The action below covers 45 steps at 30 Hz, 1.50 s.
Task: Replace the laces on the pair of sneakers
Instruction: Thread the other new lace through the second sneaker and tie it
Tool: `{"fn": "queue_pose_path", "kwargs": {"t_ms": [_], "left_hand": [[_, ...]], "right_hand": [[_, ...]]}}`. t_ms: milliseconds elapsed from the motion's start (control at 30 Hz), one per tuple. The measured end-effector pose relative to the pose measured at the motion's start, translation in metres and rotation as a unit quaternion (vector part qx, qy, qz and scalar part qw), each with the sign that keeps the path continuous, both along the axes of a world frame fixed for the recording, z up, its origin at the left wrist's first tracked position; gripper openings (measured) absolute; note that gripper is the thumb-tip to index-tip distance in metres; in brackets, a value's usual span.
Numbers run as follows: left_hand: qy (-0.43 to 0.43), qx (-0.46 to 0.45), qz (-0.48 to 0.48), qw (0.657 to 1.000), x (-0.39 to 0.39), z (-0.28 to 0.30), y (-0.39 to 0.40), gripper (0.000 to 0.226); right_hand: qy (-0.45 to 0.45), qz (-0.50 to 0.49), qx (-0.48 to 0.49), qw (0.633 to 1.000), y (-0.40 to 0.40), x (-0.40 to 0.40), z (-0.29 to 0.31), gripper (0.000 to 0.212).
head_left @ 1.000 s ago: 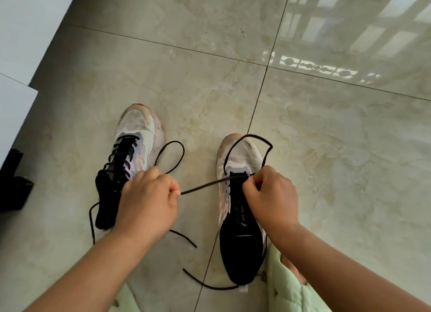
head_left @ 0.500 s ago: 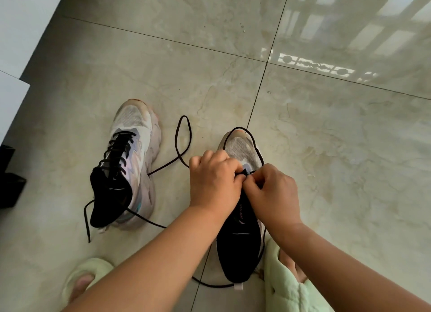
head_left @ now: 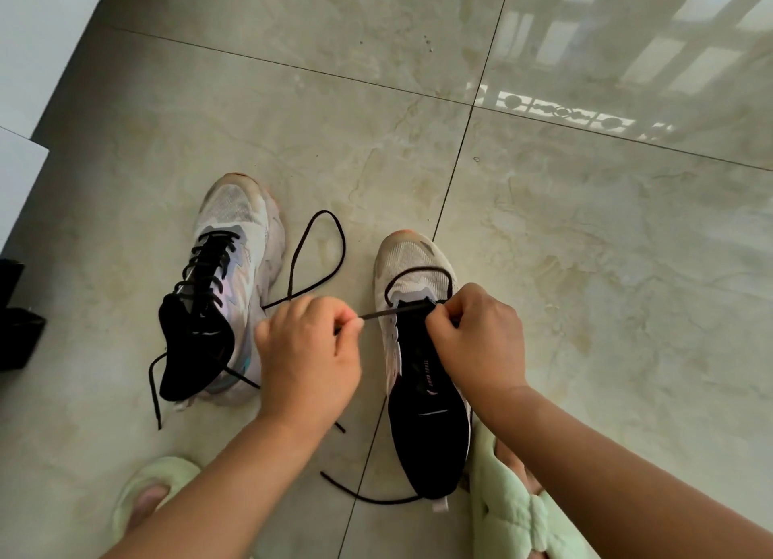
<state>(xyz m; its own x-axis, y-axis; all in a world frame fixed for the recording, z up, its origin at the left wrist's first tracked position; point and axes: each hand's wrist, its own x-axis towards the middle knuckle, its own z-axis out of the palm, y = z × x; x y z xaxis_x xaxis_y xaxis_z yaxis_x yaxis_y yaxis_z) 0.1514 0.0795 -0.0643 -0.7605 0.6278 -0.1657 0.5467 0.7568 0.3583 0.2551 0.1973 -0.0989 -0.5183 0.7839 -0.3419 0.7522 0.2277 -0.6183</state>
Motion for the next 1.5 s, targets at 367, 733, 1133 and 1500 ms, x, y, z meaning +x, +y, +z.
{"fn": "queue_pose_path", "kwargs": {"t_ms": [367, 733, 1133, 1500], "left_hand": [[-0.054, -0.047, 0.046, 0.996, -0.015, 0.005, -0.025, 0.013], [-0.166, -0.042, 0.049, 0.984, 0.004, -0.016, 0.047, 0.035], [-0.141, 0.062, 0.094, 0.984, 0.014, -0.026, 0.048, 0.016], [-0.153, 0.118, 0.178, 0.965, 0.011, -0.032, 0.052, 0.012]], "right_hand": [[0.024, -0.035, -0.025, 0.999, 0.004, -0.002, 0.004, 0.014], [0.070, 0.047, -0.022, 0.996, 0.014, 0.011, 0.008, 0.019], [0.220, -0.033, -0.044, 0.974, 0.028, 0.032, 0.022, 0.029], [0.251, -0.093, -0.076, 0.961, 0.032, 0.042, 0.021, 0.035]]}}
